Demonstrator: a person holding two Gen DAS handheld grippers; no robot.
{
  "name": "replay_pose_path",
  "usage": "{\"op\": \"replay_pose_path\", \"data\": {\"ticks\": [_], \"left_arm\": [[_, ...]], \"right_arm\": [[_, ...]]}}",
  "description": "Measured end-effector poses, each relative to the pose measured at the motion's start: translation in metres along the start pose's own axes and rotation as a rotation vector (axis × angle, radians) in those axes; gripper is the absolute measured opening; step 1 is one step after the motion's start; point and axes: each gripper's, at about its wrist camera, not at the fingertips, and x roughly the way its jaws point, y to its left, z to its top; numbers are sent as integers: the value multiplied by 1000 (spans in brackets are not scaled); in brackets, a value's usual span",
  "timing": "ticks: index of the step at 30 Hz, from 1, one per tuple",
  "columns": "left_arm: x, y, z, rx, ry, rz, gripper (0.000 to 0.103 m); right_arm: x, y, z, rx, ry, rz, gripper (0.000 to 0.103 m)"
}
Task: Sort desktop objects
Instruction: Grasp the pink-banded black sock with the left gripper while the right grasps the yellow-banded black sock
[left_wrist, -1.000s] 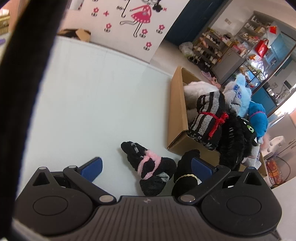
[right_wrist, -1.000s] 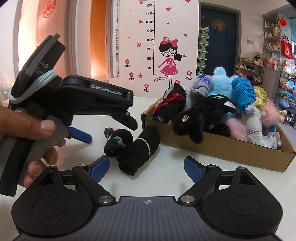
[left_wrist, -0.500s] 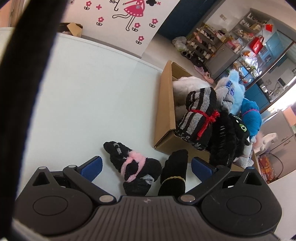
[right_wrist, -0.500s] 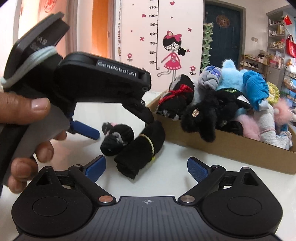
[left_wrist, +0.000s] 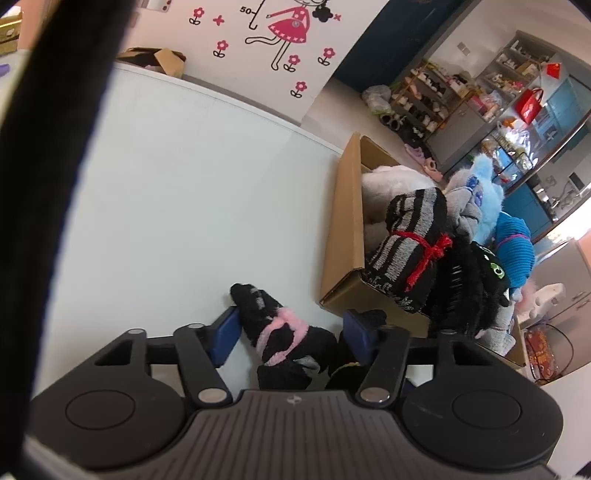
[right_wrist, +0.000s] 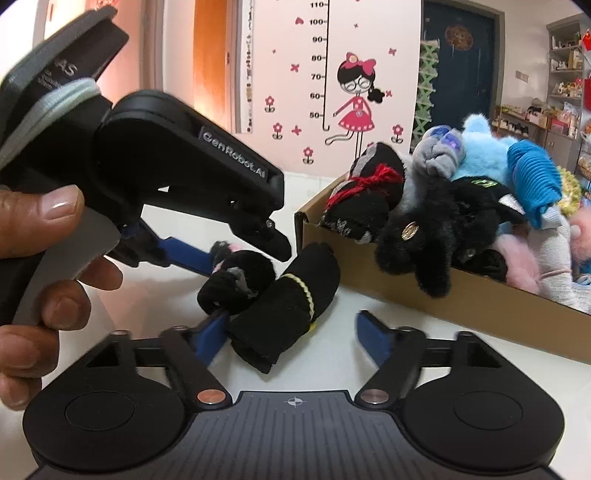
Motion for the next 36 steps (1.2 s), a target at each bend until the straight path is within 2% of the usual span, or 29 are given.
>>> {"op": "replay_pose_path", "data": {"ticks": [12, 17, 20, 23, 31, 36], "left_arm": [[4, -14, -1, 55, -10, 44, 55], [7, -23, -4, 101, -22, 77, 50], [9, -25, -3, 127, -29, 87, 49], [10, -25, -2, 111, -34, 83, 49], [13, -31, -5, 168, -56, 104, 49], [13, -33, -9, 250, -77, 132, 49]], "right_arm": [[14, 1, 6, 25, 55, 40, 76], [11, -3, 5, 35, 49, 35, 54], [9, -6, 3, 33, 48, 41, 50], [9, -8, 2, 27, 49, 48, 50], [11, -15, 2, 56, 29, 16, 52], [13, -20, 3, 76, 24, -10, 52]]}}
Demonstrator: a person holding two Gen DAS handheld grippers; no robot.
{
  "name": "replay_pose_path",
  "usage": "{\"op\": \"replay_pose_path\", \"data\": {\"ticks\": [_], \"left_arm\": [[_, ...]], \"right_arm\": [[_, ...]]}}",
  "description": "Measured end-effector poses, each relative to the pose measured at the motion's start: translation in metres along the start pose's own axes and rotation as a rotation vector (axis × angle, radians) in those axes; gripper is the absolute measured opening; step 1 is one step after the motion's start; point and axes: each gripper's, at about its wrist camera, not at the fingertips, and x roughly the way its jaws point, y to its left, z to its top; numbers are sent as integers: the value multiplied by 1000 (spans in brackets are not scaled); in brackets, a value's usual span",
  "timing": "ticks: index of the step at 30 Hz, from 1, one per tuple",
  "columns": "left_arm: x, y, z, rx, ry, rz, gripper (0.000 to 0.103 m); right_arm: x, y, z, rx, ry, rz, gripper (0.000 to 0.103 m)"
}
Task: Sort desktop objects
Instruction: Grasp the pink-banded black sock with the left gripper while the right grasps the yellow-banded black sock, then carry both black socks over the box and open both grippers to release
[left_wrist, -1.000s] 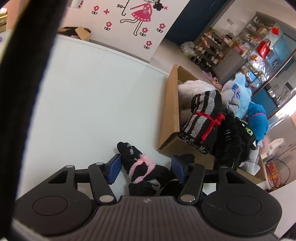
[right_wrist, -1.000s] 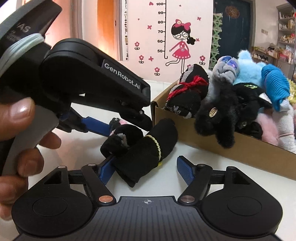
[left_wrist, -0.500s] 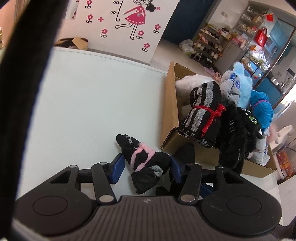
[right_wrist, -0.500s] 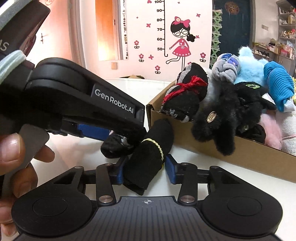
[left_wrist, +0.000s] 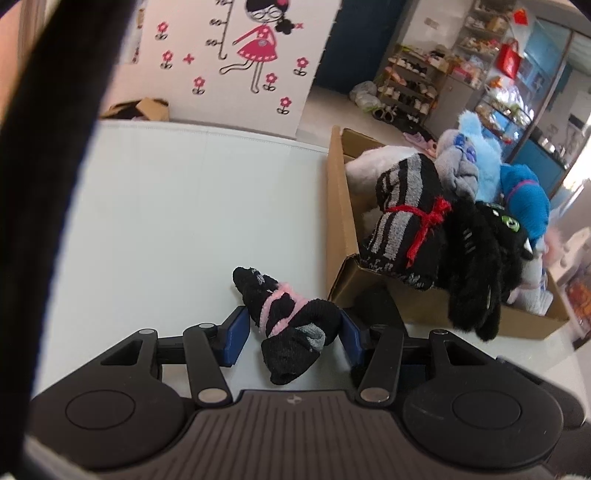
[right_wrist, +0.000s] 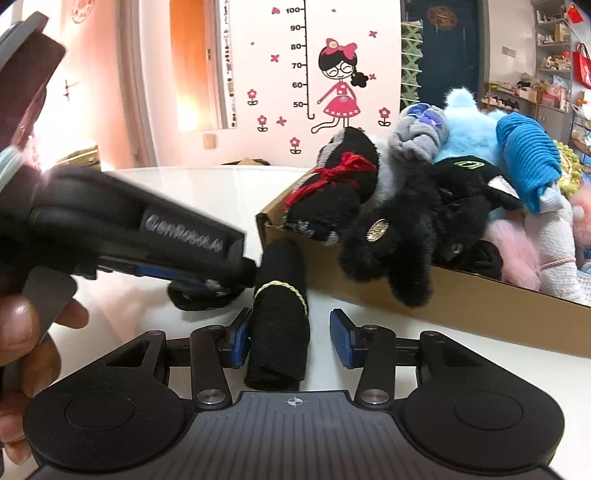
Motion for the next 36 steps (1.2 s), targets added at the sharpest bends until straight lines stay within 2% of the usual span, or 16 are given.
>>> {"op": "replay_pose_path", "data": {"ticks": [3, 7, 9, 11, 13, 27, 36], "left_arm": [[0, 0, -3, 55, -15, 15, 46], [-2, 3, -2, 65, -25, 8, 45], [-3, 4, -3, 60, -27, 3, 44], [-2, 5, -2, 54, -30, -1, 44], [-2, 5, -4, 59, -37, -2, 43], [-9, 4, -12, 78, -72, -4, 39], [-26, 2, -26, 132, -94, 35, 39]], "right_arm": [[4, -1, 2, -4, -1, -3, 52], [8, 1, 6, -25, 0, -11, 50], [10, 1, 8, -33, 5, -13, 47], [9, 5, 6, -50, 8, -14, 36], [9, 7, 7, -60, 7, -17, 35], [-6, 7, 9, -74, -16, 7, 35], [-32, -3, 2, -57, -29, 23, 34]]}}
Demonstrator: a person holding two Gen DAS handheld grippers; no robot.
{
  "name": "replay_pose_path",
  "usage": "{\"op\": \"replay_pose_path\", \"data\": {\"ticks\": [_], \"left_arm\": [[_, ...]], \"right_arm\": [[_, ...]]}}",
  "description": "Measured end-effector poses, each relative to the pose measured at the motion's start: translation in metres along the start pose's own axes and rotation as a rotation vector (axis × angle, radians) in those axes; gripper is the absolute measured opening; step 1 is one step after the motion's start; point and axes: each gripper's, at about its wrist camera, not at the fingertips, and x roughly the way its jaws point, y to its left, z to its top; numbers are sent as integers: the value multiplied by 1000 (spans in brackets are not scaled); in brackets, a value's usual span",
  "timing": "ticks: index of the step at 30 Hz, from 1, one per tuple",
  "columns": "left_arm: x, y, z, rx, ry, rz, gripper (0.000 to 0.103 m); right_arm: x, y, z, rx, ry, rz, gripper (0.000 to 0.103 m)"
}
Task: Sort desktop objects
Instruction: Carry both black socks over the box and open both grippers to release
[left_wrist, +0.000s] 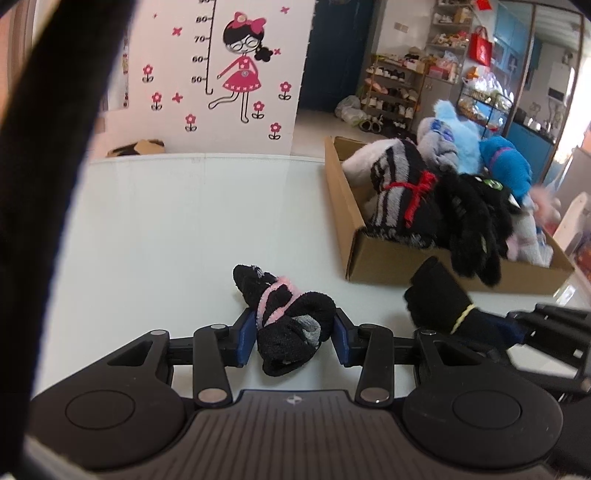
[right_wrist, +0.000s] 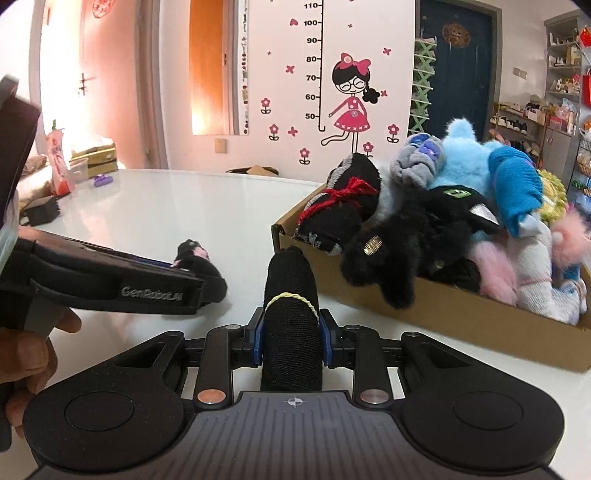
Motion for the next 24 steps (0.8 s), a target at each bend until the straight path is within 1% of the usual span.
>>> {"op": "replay_pose_path", "data": {"ticks": [4, 12, 18, 21, 24], "left_arm": [[-15, -5, -6, 20, -19, 3, 39], [-63, -35, -25, 105, -70, -20, 39], [-85, -68, -40, 162, -90, -49, 39], [-92, -91, -42, 189, -101, -79, 39], [-99, -120, -39, 227, -126, -126, 39]], "right_arm": [[-22, -8, -6, 34, -12, 10, 34], [-79, -30, -21, 85, -50, -6, 34], [-121, -55, -32, 132, -77, -40, 34], [-142, -69, -36, 147, -98, -61, 34], [-163, -83, -37, 155, -125, -86, 34]]}}
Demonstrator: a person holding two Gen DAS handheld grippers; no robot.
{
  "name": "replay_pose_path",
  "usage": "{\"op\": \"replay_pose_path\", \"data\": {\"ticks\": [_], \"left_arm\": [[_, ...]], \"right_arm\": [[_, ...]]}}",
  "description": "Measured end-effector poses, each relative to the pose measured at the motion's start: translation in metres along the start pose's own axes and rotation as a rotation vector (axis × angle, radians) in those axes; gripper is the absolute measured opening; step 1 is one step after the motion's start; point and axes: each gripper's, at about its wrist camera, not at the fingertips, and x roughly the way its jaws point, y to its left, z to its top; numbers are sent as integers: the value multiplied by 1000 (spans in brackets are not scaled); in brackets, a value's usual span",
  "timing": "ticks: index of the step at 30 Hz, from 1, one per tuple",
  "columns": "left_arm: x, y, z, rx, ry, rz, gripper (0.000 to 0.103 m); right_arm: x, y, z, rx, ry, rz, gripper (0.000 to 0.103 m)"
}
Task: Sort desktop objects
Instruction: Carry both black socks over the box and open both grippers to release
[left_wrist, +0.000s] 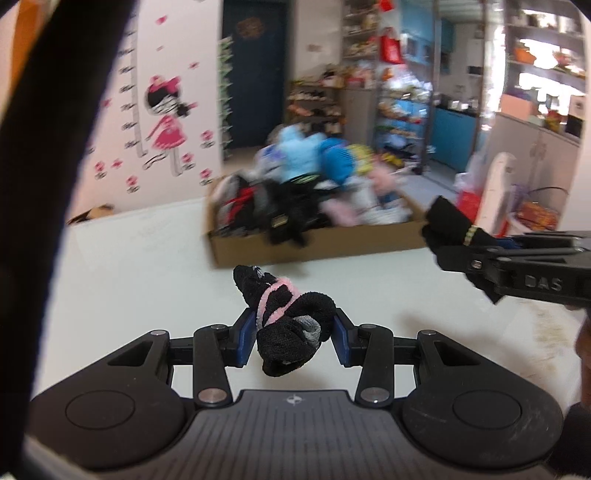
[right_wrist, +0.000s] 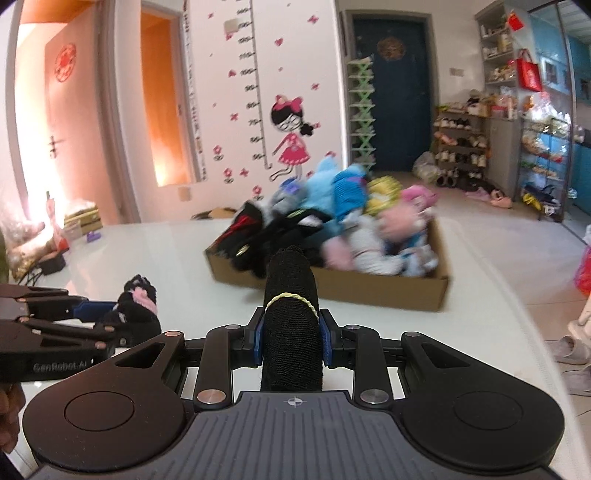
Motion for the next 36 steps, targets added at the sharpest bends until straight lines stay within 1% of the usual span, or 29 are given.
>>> {"op": "replay_pose_path", "data": {"ticks": [4, 7, 11, 14, 18, 24, 29, 36], "left_arm": [[2, -33, 20, 35, -42, -60, 39], [9, -51, 40, 56, -75, -90, 39], [30, -64, 69, 52, -104, -113, 39], [53, -66, 89, 39, -111, -117, 39], [87, -57, 109, -18, -87, -125, 39], [138, -37, 125, -124, 1, -146, 39], [167, -31, 119, -170, 67, -152, 39], [177, -30, 107, -164, 104, -138, 39]], "right_arm": [[-25, -24, 16, 12, -49, -32, 34], [-38, -41, 32, 14, -92, -56, 34], [-42, -61, 53, 9, -132, -92, 35], [-35, -75, 68, 14, -149, -98, 35], [-13, -94, 83, 30, -143, -80, 35], [36, -124, 92, 55, -77, -14, 35], [75, -141, 88, 74, -13, 16, 35], [104, -142, 80, 70, 28, 20, 35]]}}
